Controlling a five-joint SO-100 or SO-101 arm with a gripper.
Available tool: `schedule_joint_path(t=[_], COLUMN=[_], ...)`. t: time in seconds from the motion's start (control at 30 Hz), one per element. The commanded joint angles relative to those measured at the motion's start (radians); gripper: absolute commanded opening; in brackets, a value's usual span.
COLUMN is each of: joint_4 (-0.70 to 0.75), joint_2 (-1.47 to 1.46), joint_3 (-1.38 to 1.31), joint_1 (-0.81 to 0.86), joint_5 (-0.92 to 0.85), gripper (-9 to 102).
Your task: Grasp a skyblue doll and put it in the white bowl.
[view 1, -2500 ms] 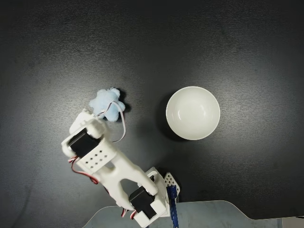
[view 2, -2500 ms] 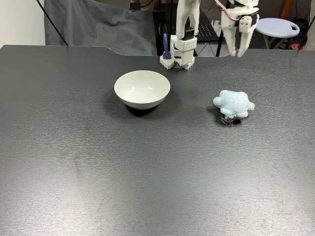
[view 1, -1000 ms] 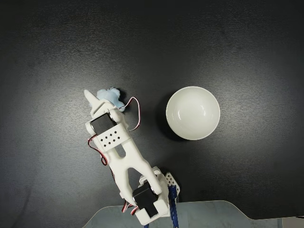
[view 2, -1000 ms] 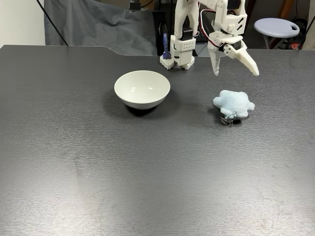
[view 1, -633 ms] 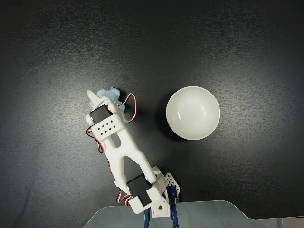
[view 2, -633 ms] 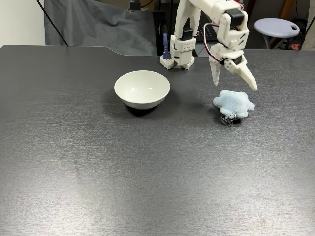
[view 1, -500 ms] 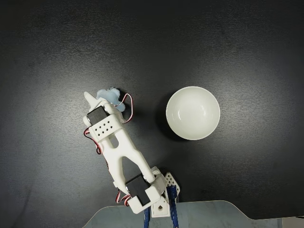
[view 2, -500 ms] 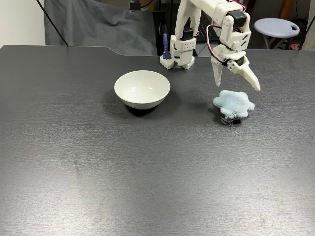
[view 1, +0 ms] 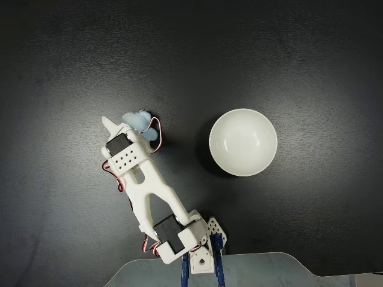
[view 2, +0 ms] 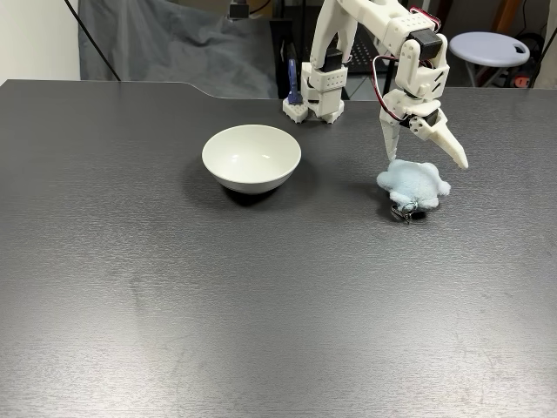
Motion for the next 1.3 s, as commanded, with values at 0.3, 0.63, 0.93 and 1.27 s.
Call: schedule_joint_path(t=[0.3, 0.63, 0.93, 1.27], joint_4=[-0.006, -0.006, -0.006, -0.006], joint_2=[0.005, 0.000, -0.117, -0.118], joint_3=[-0.120, -0.112, -0.121, -0.123], joint_1=[0.008, 0.012, 0.038, 0.038], joint_5=[0.006, 0.006, -0.017, -0.206], gripper=[68, 68, 68, 68])
